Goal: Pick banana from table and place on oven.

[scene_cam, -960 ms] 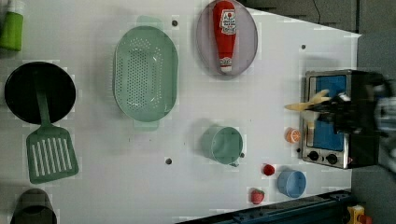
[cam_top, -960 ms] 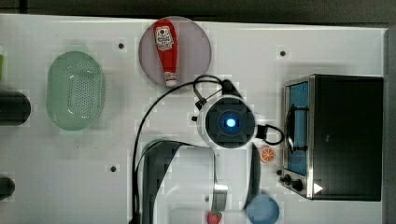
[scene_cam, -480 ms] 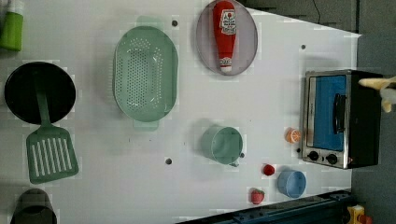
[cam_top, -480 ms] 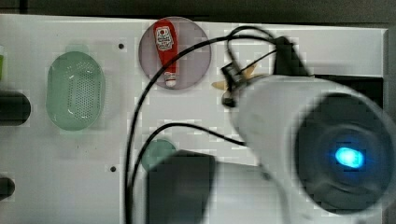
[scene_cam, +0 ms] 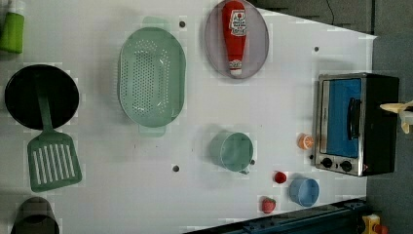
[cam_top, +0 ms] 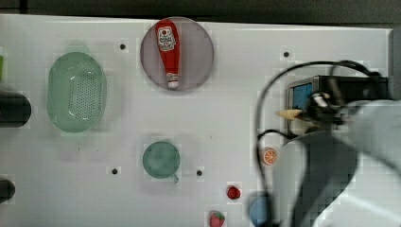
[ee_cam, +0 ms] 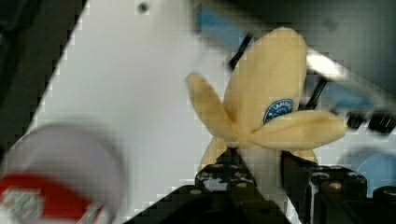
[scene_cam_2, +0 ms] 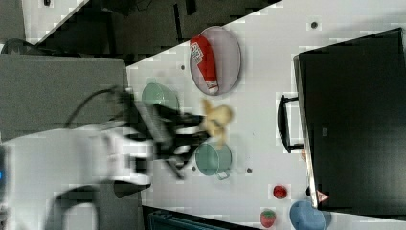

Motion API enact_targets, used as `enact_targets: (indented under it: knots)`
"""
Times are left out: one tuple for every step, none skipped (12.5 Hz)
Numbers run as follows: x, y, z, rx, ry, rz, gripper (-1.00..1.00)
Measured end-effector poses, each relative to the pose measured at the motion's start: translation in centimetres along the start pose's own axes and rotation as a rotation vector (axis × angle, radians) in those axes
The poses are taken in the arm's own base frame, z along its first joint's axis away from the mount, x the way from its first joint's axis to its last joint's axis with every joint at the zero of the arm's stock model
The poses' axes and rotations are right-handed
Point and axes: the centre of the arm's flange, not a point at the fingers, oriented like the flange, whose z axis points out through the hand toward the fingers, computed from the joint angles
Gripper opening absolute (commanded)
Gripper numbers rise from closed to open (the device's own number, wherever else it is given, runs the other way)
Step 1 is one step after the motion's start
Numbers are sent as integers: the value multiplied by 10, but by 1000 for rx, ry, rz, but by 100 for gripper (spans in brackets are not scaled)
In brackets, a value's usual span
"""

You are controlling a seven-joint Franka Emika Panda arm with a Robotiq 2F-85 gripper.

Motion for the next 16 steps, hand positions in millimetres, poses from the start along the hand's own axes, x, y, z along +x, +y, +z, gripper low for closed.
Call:
enact_targets:
  knots:
    - [28,18,23,-29,-8,1,-57]
    - [54,36,46,-65,-1,-6,-56]
    - [74,51,71,-114,11,-35,-57]
    - [88,62,94,-148,19,-82,-57]
    - [99,69,109,-160,25,-126,-57]
    - [108,77,120,-186,23,-161,-57]
    - [112,85,130,-216,3,-203,-57]
    - [115,90,136,-228,-11,-245,-57]
    - [118,93,138,-224,-16,-279,-47]
    - [119,93,137,-221,-26,-317,-27]
    - [122,92,132,-218,-27,-348,-4]
    - [125,90,127,-220,-11,-364,18]
    - [130,88,118,-215,22,-366,41]
    - [133,86,109,-196,47,-372,64]
    - [134,85,103,-185,59,-376,87]
    - [131,86,101,-185,39,-385,100]
